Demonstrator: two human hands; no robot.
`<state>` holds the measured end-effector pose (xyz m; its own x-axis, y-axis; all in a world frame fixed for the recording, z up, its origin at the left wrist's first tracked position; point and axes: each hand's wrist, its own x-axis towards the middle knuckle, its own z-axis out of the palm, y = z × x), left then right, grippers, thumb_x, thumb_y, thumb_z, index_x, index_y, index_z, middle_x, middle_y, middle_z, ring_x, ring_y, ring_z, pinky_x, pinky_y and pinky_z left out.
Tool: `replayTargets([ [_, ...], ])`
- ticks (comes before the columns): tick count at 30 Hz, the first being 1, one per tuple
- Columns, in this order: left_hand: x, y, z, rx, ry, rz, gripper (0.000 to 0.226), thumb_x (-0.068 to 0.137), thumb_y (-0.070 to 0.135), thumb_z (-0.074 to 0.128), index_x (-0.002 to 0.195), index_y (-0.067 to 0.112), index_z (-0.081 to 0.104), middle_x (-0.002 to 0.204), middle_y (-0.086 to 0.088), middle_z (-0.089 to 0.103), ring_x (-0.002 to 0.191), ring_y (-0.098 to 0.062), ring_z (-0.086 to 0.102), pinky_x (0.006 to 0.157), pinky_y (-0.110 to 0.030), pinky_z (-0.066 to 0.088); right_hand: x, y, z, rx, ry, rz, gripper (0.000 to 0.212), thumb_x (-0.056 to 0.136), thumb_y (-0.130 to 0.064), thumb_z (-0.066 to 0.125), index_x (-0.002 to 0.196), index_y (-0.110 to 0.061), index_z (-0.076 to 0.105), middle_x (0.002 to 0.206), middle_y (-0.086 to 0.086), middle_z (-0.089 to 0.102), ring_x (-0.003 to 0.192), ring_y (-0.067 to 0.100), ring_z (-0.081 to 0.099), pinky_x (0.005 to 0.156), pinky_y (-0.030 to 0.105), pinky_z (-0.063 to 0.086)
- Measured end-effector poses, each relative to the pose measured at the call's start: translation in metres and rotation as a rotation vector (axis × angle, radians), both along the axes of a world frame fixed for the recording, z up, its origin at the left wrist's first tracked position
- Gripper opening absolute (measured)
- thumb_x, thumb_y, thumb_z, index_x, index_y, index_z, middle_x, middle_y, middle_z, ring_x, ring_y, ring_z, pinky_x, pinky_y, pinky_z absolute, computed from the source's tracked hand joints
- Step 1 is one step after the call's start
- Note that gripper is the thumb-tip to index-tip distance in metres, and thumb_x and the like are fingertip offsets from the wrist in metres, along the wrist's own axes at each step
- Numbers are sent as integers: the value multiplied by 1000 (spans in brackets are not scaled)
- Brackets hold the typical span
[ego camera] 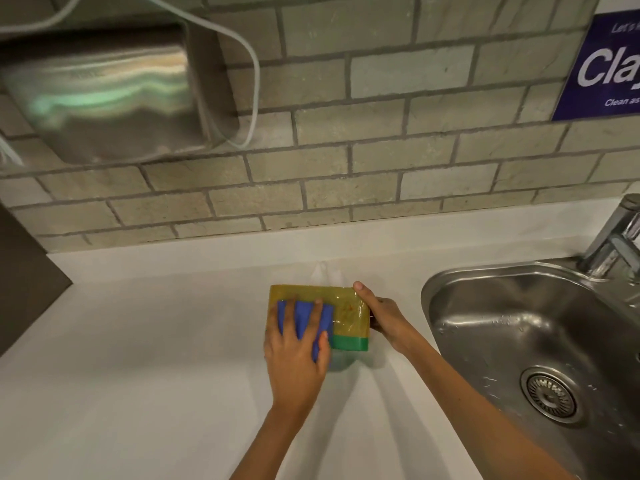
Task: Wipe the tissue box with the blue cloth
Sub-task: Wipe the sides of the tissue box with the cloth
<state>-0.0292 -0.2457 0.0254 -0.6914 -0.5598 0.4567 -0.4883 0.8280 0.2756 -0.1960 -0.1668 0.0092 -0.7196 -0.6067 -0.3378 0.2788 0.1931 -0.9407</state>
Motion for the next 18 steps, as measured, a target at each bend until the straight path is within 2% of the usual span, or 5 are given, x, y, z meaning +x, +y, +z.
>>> replayTargets([
  [2, -7, -9, 11, 90, 77, 92, 51, 87, 34, 35, 126, 16, 61, 130, -24, 56, 119, -48, 50, 85, -54, 54, 0, -1, 1, 18, 8, 2, 50, 72, -62, 60, 71, -12, 56, 81, 9, 60, 80, 21, 57, 89, 34, 51],
  [7, -36, 9, 23, 174, 40, 56, 52, 92, 41, 30, 139, 27, 45, 150, -14, 39, 139, -40, 31, 105, -54, 37, 0, -3, 2, 10, -4, -1, 50, 69, -63, 63, 56, -17, 49, 60, 0, 53, 61, 16, 50, 71, 25, 46],
  [13, 0, 3, -2, -64, 13, -114, 48, 90, 39, 37, 123, 17, 64, 129, -20, 61, 119, -46, 55, 90, -54, 52, -1, -2, 2, 12, 16, 41, 81, 39, -79, 62, 79, -9, 54, 80, 14, 52, 77, 24, 50, 82, 31, 47],
  [16, -3, -14, 11, 92, 67, 61, 53, 87, 37, 32, 129, 19, 58, 137, -21, 52, 125, -46, 47, 88, -53, 53, -3, -3, 0, 20, 26, 50, 81, 58, -72, 62, 93, 1, 63, 92, 26, 62, 90, 32, 62, 92, 34, 50],
  [18, -19, -11, 21, 166, 73, 139, 60, 88, 42, 21, 136, 23, 49, 145, -17, 44, 134, -41, 37, 96, -53, 48, -3, -4, -1, 17, 16, 55, 66, 68, -66, 60, 87, -3, 63, 88, 17, 64, 85, 25, 62, 88, 32, 51],
])
